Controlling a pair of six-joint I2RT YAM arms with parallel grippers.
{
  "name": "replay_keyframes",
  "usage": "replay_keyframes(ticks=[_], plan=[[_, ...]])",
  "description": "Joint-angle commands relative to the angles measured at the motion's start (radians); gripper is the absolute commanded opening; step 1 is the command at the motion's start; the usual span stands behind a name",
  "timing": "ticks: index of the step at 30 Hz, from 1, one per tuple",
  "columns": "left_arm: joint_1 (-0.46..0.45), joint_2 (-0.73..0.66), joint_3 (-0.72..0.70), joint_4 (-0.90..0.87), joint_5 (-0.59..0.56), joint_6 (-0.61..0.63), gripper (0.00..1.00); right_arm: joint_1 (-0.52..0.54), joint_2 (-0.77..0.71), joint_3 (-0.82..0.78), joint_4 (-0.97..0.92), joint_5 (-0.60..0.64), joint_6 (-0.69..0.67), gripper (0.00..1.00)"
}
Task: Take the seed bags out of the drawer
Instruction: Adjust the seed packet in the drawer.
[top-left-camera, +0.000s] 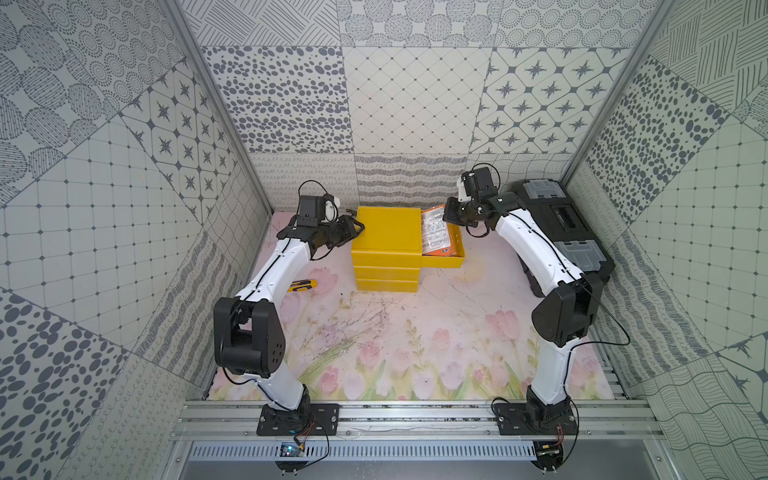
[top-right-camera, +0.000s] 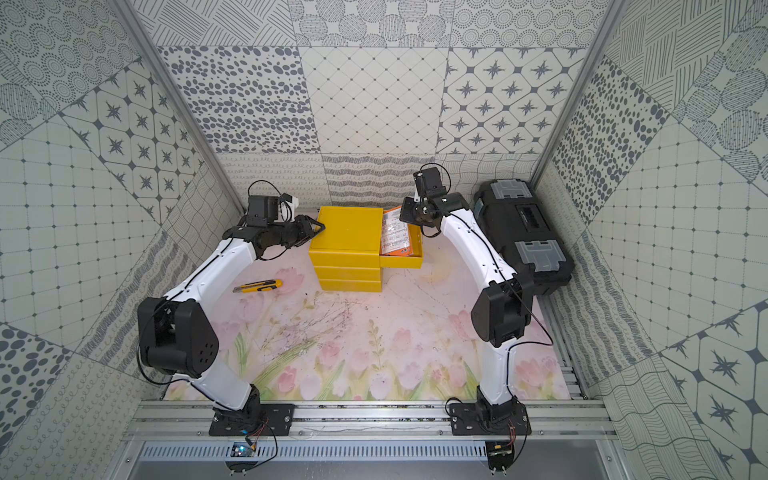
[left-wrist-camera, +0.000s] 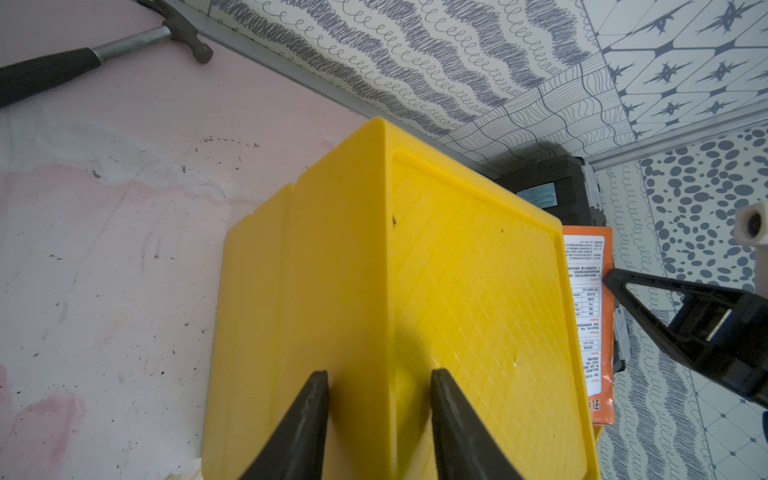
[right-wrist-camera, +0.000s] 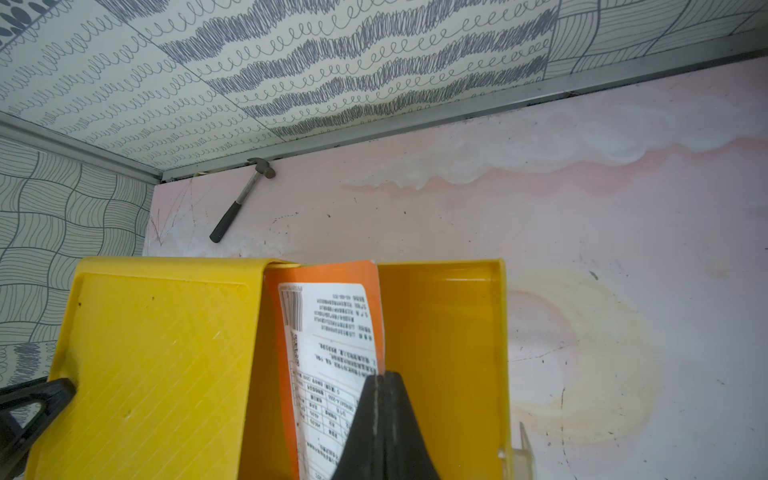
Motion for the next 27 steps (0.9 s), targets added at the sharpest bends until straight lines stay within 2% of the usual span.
replay_keyframes(ticks=[1, 5, 6, 7, 9, 12, 20, 27], plan=[[0.003, 0.021, -0.013, -0.203, -0.028, 0.036, 0.42, -0.002, -0.030, 0.031, -0.012, 0.026, -0.038, 0.00], [0.003, 0.023, -0.013, -0.205, -0.025, 0.036, 0.42, -0.003, -0.027, 0.031, -0.018, 0.030, -0.052, 0.00], [0.003, 0.024, -0.012, -0.204, -0.024, 0.035, 0.42, -0.002, -0.023, 0.029, -0.018, 0.023, -0.052, 0.03], [0.003, 0.025, -0.013, -0.203, -0.025, 0.035, 0.42, -0.002, -0.020, 0.027, -0.018, 0.017, -0.051, 0.09], [0.004, 0.025, -0.013, -0.203, -0.024, 0.035, 0.42, -0.002, -0.015, 0.021, -0.021, 0.009, -0.050, 0.29], [0.002, 0.024, -0.013, -0.205, -0.023, 0.036, 0.42, -0.001, -0.018, 0.012, -0.019, 0.009, -0.051, 0.43], [0.003, 0.024, -0.012, -0.204, -0.026, 0.036, 0.42, 0.021, -0.028, 0.007, -0.038, 0.021, -0.065, 0.46], [0.002, 0.024, -0.013, -0.206, -0.021, 0.033, 0.42, 0.062, 0.036, 0.017, -0.102, 0.109, -0.059, 0.47]])
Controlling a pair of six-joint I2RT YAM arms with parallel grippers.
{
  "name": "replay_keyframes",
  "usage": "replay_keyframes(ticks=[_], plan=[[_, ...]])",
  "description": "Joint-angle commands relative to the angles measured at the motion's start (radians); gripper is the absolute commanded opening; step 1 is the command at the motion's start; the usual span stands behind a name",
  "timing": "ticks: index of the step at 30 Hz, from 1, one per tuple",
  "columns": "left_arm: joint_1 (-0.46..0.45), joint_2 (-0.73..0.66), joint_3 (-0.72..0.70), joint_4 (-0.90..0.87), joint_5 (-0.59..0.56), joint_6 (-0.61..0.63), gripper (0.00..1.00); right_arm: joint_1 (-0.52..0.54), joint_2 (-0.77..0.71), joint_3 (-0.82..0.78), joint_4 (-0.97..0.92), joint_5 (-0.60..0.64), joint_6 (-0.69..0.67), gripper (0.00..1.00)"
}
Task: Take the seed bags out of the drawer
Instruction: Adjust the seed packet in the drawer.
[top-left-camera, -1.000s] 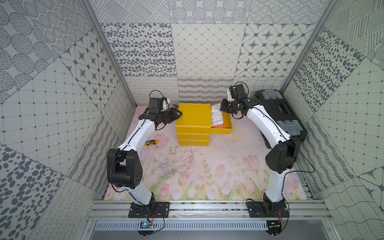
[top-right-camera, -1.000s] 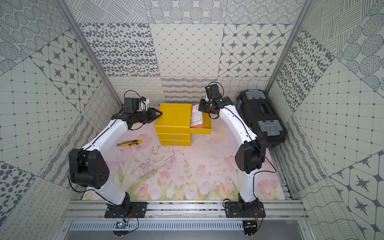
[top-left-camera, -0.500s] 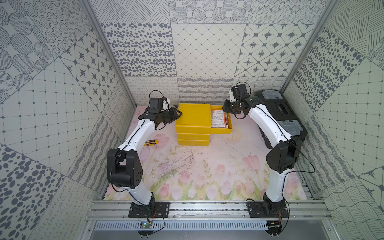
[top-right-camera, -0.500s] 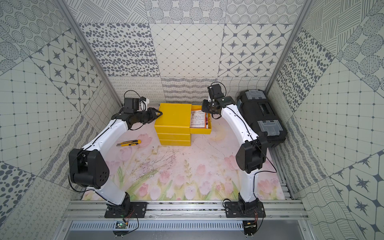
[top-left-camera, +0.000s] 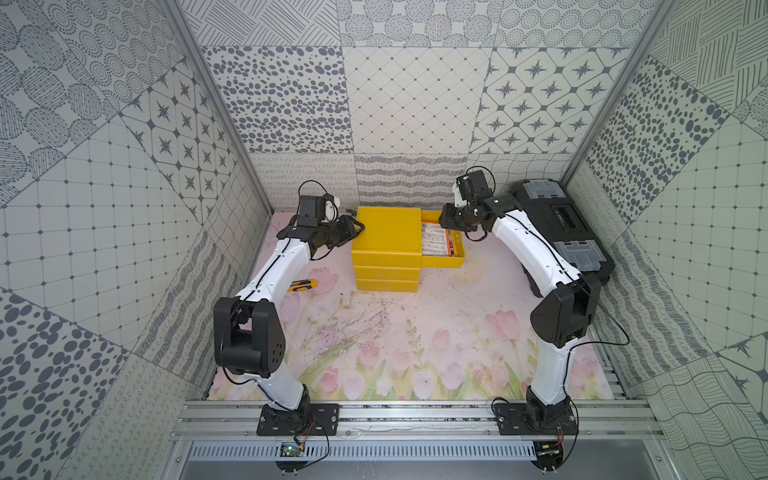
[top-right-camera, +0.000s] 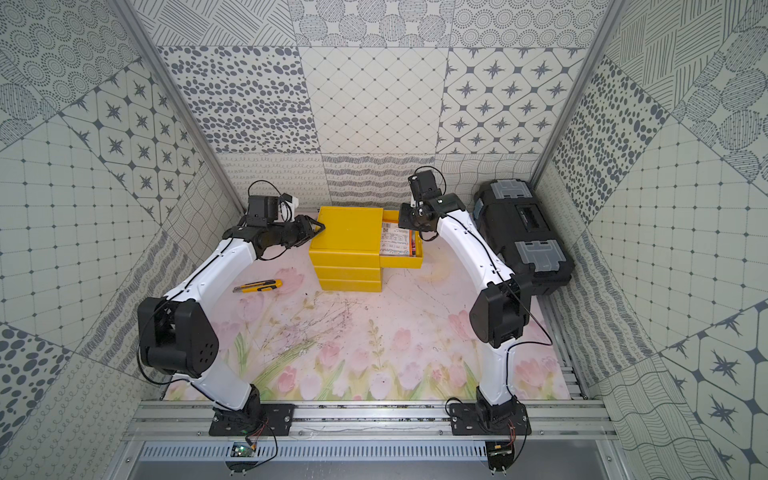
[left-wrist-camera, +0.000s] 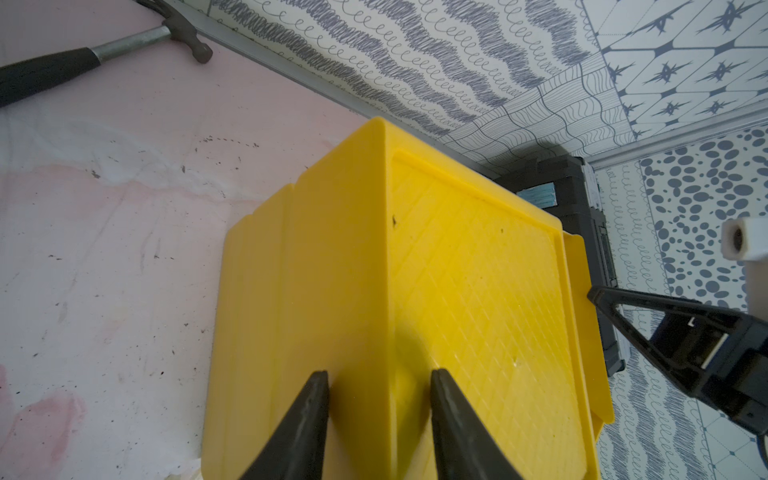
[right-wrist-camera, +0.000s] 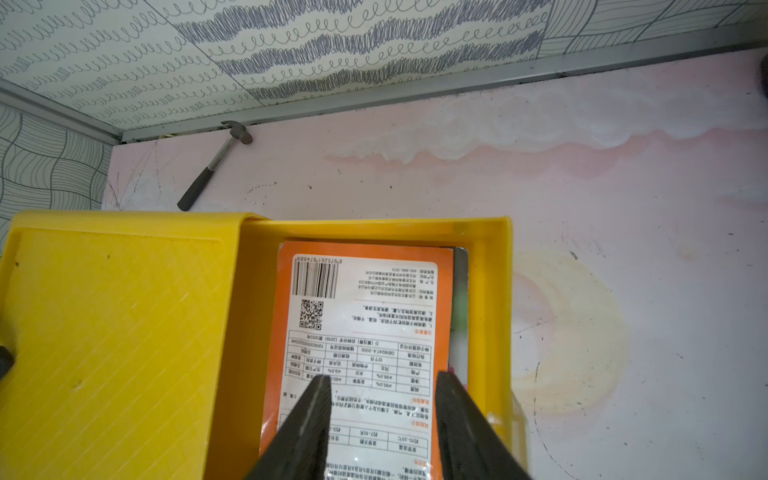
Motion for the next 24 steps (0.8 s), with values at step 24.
replay_keyframes(ticks=[24], plan=[[0.003, 0.017, -0.012, -0.200, -0.010, 0.028, 0.42, 0.078, 0.272, 0.224, -0.060, -0.187, 0.061, 0.27]])
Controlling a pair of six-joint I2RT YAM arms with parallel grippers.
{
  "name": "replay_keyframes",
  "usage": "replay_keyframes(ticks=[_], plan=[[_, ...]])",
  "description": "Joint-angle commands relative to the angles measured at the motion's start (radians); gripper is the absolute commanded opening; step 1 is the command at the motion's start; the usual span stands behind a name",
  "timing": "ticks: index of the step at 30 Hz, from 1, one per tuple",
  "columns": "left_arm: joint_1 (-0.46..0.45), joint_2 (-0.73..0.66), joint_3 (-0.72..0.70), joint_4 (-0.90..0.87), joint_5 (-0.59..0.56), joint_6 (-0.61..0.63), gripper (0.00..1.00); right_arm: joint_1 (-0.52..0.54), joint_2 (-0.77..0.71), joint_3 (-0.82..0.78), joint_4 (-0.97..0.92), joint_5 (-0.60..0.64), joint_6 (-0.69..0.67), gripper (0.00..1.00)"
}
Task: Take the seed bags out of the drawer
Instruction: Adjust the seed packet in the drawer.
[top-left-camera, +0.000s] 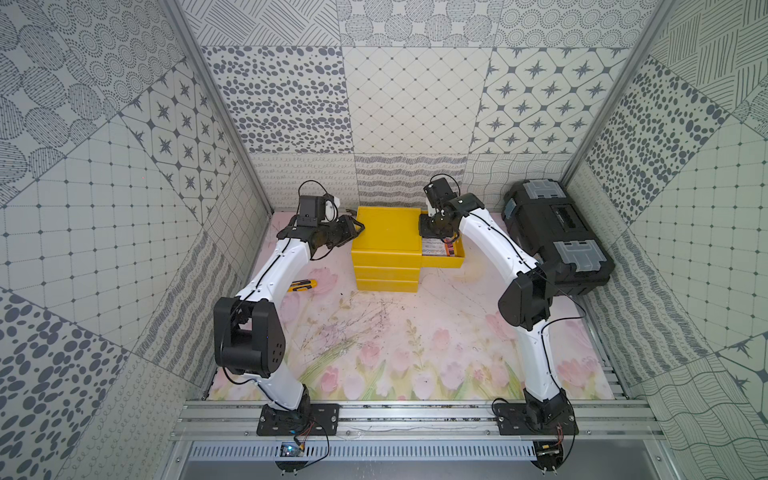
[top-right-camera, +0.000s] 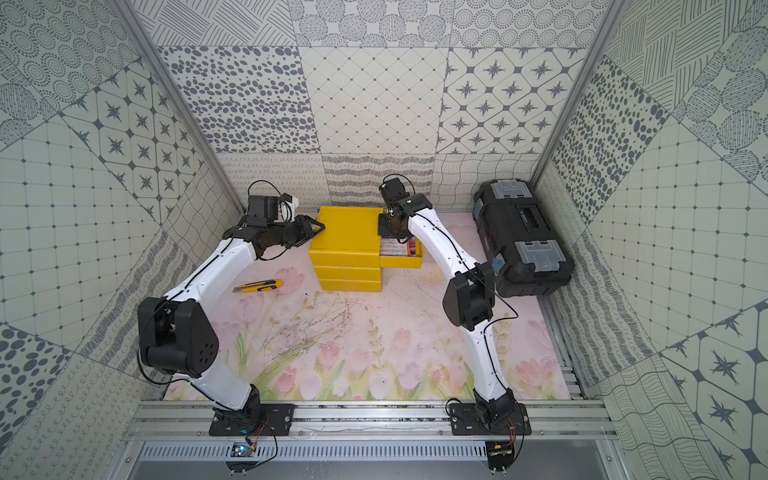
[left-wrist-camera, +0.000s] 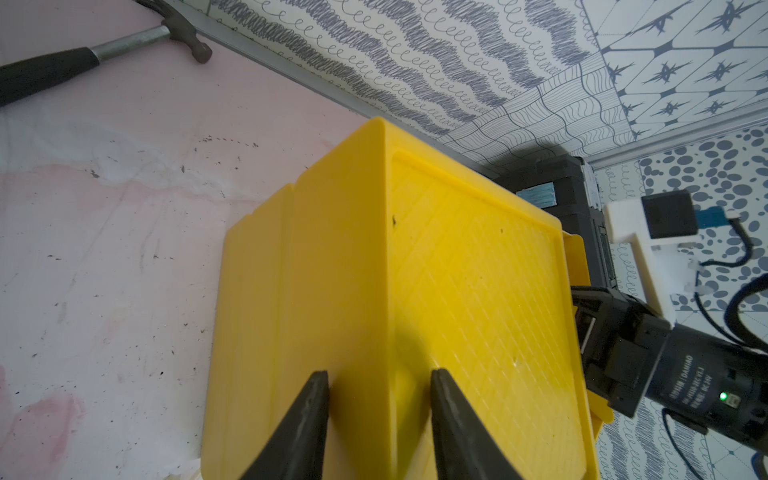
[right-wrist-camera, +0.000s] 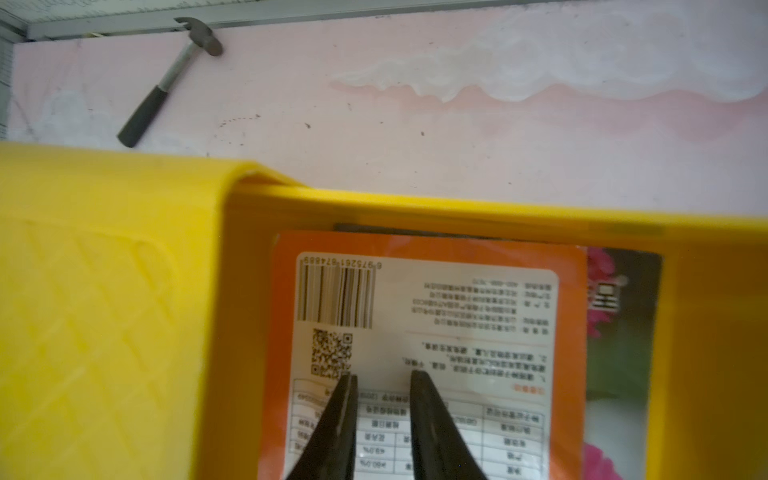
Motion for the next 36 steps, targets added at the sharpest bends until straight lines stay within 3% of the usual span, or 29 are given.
replay_keyframes(ticks=[1, 5, 15, 24, 36], plan=[[0.003, 0.017, -0.010, -0.200, -0.012, 0.027, 0.42, -0.017, -0.024, -0.087, 0.129, -0.198, 0.065, 0.27], [0.003, 0.017, -0.013, -0.199, -0.013, 0.028, 0.42, -0.034, -0.103, -0.192, 0.230, -0.235, 0.098, 0.29], [0.003, 0.017, -0.015, -0.196, -0.010, 0.024, 0.42, -0.061, -0.228, -0.214, 0.184, -0.132, 0.056, 0.46], [0.003, 0.022, -0.013, -0.193, -0.004, 0.020, 0.42, -0.047, -0.152, -0.066, -0.042, 0.079, -0.033, 0.59], [0.004, 0.020, -0.013, -0.194, -0.004, 0.024, 0.42, -0.022, -0.037, 0.014, -0.090, 0.136, -0.046, 0.65]])
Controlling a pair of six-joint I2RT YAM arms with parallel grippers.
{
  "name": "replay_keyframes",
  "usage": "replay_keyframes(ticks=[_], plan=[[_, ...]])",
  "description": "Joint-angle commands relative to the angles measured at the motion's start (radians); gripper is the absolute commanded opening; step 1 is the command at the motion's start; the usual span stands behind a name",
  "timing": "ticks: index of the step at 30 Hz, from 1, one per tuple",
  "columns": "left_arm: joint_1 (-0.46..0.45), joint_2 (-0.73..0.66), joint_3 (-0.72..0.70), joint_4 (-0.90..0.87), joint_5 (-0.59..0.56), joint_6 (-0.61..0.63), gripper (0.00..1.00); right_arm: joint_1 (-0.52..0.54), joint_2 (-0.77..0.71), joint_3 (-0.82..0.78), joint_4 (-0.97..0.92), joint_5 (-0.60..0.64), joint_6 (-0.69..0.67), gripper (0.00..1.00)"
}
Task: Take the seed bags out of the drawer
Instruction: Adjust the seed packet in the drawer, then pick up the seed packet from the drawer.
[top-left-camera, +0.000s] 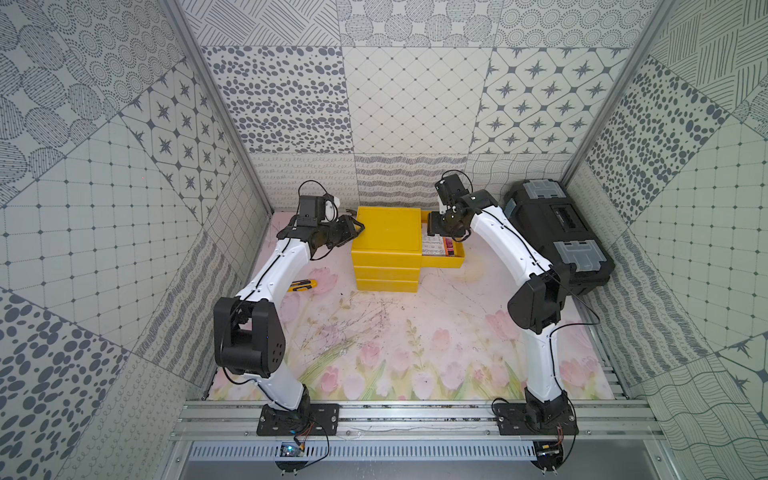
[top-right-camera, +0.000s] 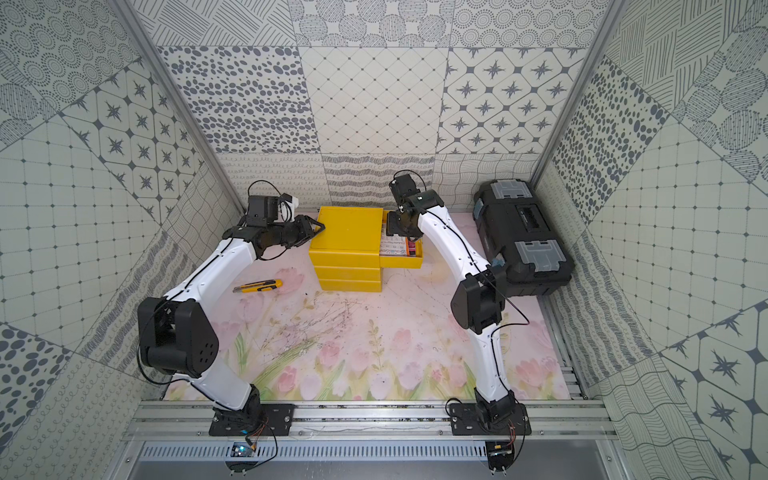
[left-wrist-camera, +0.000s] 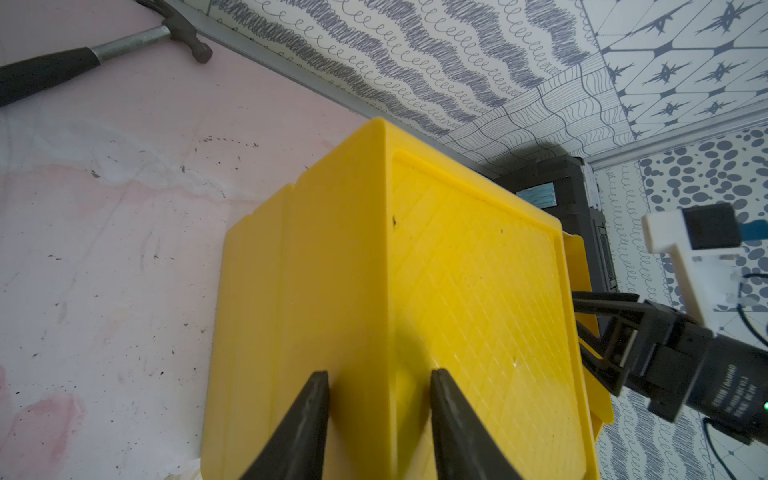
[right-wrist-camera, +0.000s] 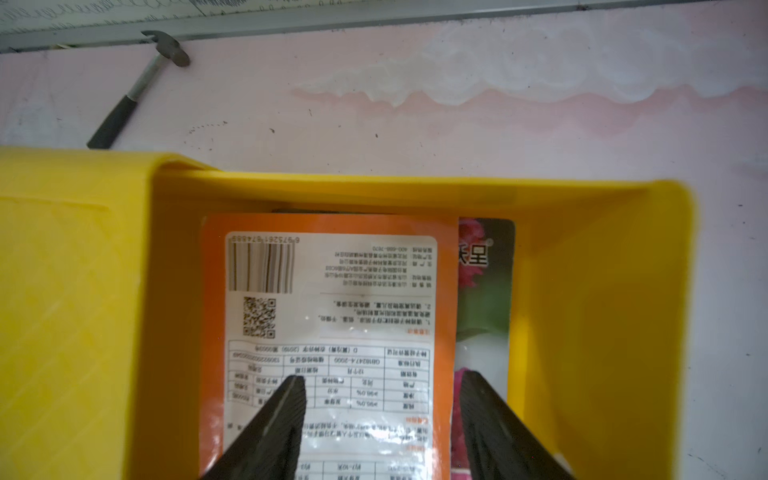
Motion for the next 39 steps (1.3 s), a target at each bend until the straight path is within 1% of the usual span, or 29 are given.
replay_keyframes(ticks=[1, 7, 10, 14, 16, 20, 25, 30, 35, 37, 39], plan=[[0.003, 0.019, -0.012, -0.195, -0.004, 0.024, 0.42, 0.007, 0.034, 0.049, -0.019, 0.035, -0.013, 0.66], [0.004, 0.021, -0.012, -0.194, -0.004, 0.023, 0.42, 0.012, 0.083, 0.094, -0.041, 0.051, -0.013, 0.68], [0.004, 0.021, -0.012, -0.194, -0.003, 0.024, 0.42, 0.014, 0.100, 0.109, -0.048, 0.055, -0.014, 0.71], [0.004, 0.025, -0.011, -0.192, -0.002, 0.022, 0.42, 0.015, 0.111, 0.115, -0.048, 0.014, -0.006, 0.72], [0.004, 0.025, -0.012, -0.194, -0.002, 0.022, 0.42, 0.017, 0.115, 0.115, -0.048, -0.015, -0.001, 0.69], [0.003, 0.024, -0.011, -0.194, -0.002, 0.022, 0.42, 0.017, 0.113, 0.101, -0.030, -0.069, 0.023, 0.58], [0.004, 0.024, -0.012, -0.194, -0.002, 0.022, 0.42, 0.017, 0.085, 0.050, 0.025, -0.126, 0.052, 0.40], [0.005, 0.026, -0.012, -0.194, -0.001, 0.020, 0.42, 0.012, 0.013, -0.045, 0.118, -0.176, 0.087, 0.24], [0.003, 0.027, -0.012, -0.194, -0.001, 0.020, 0.42, 0.001, -0.071, -0.148, 0.211, -0.216, 0.115, 0.04], [0.003, 0.026, -0.012, -0.194, -0.001, 0.020, 0.42, -0.007, -0.095, -0.171, 0.231, -0.225, 0.121, 0.00], [0.003, 0.026, -0.012, -0.194, -0.002, 0.021, 0.42, -0.014, -0.115, -0.184, 0.238, -0.229, 0.123, 0.00]])
